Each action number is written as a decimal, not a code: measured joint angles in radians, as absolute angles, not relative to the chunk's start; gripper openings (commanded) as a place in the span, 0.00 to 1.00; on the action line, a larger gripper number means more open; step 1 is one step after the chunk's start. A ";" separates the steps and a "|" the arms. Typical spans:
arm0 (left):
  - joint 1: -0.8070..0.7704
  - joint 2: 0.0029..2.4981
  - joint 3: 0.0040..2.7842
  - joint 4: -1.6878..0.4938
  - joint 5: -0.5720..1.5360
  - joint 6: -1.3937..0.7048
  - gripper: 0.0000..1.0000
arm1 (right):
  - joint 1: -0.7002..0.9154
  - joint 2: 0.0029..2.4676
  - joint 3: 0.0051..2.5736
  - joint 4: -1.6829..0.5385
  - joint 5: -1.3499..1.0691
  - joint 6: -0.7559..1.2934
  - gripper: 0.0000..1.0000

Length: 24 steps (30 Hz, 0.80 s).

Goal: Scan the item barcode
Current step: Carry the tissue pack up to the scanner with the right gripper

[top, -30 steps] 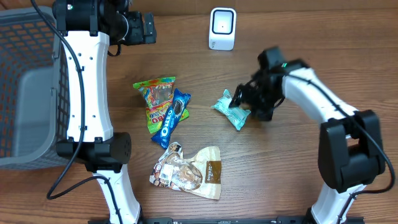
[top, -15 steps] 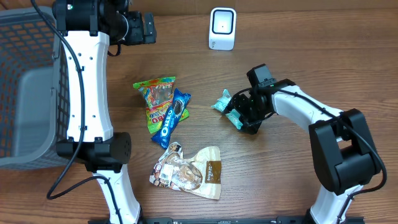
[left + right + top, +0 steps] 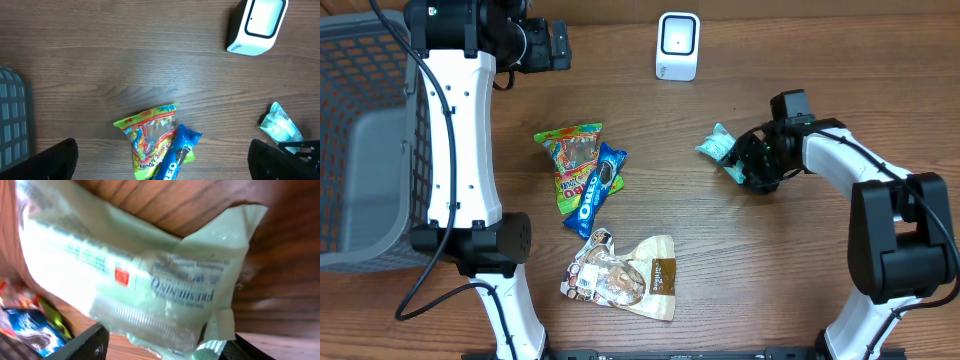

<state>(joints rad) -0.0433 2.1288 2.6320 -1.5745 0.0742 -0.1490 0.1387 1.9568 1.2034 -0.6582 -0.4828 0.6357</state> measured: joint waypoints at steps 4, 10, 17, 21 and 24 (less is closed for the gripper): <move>-0.043 2.129 2.632 -1.575 0.074 -0.151 1.00 | 0.138 1.957 1.218 -0.706 -0.467 0.538 0.66; -0.043 2.129 2.632 -1.575 0.074 -0.151 1.00 | 0.120 1.957 1.260 -0.756 -0.376 0.519 0.66; -0.043 2.129 2.632 -1.575 0.074 -0.151 1.00 | 0.091 1.957 1.270 -0.743 -0.181 0.532 0.65; -0.043 2.129 2.632 -1.575 0.074 -0.151 1.00 | 0.091 1.957 1.273 -0.702 -0.109 0.510 0.65; -0.043 2.129 2.632 -1.575 0.074 -0.151 1.00 | 0.091 1.957 1.300 -0.718 -0.118 0.489 0.68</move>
